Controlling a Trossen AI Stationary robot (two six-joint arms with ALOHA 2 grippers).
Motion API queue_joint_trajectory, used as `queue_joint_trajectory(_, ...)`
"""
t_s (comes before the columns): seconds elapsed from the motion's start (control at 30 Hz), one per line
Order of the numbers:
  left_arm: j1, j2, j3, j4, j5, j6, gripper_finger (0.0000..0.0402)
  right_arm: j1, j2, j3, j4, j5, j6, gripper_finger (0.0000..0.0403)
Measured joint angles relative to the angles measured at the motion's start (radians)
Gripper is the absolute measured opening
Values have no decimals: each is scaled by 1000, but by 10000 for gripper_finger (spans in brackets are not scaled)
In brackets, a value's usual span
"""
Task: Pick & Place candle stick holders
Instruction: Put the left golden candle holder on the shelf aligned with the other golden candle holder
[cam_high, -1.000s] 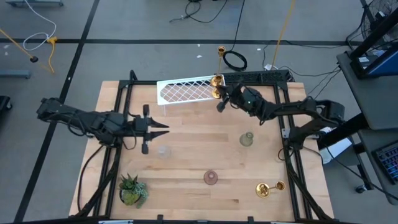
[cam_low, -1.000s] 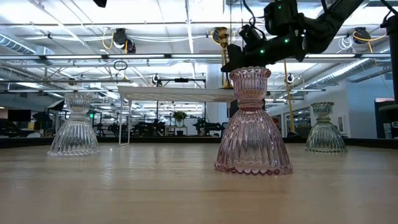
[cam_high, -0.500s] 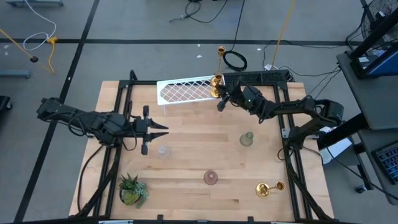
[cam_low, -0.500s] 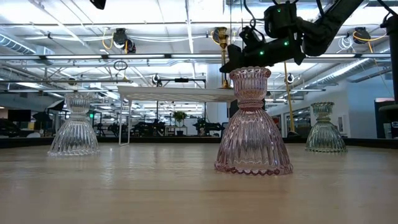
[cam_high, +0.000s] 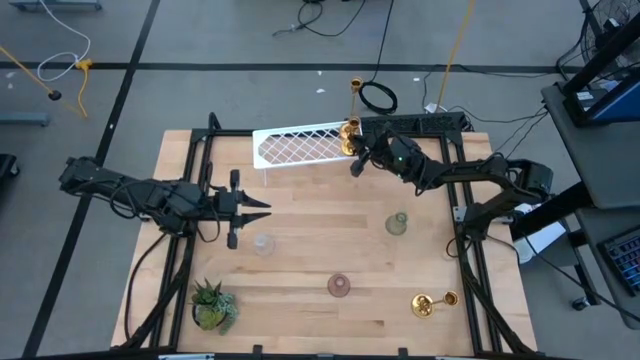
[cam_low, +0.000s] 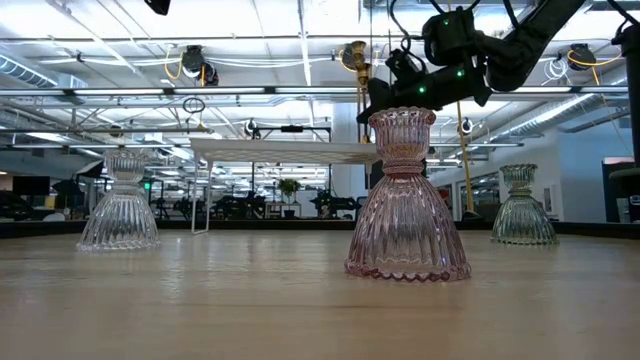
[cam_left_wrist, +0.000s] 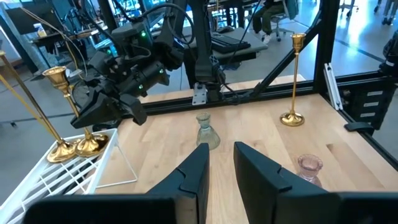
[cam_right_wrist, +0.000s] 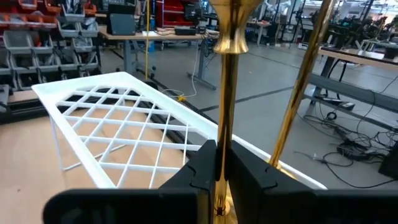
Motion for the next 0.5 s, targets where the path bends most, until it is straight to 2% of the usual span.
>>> queue_joint_trajectory(0.27, 0, 0, 0, 0, 0, 0, 81, -1, 1, 0, -10, 2, -5, 41)
queue_joint_trajectory(0.5, 0, 0, 0, 0, 0, 0, 81, 2, 1, 0, -14, 2, -4, 93)
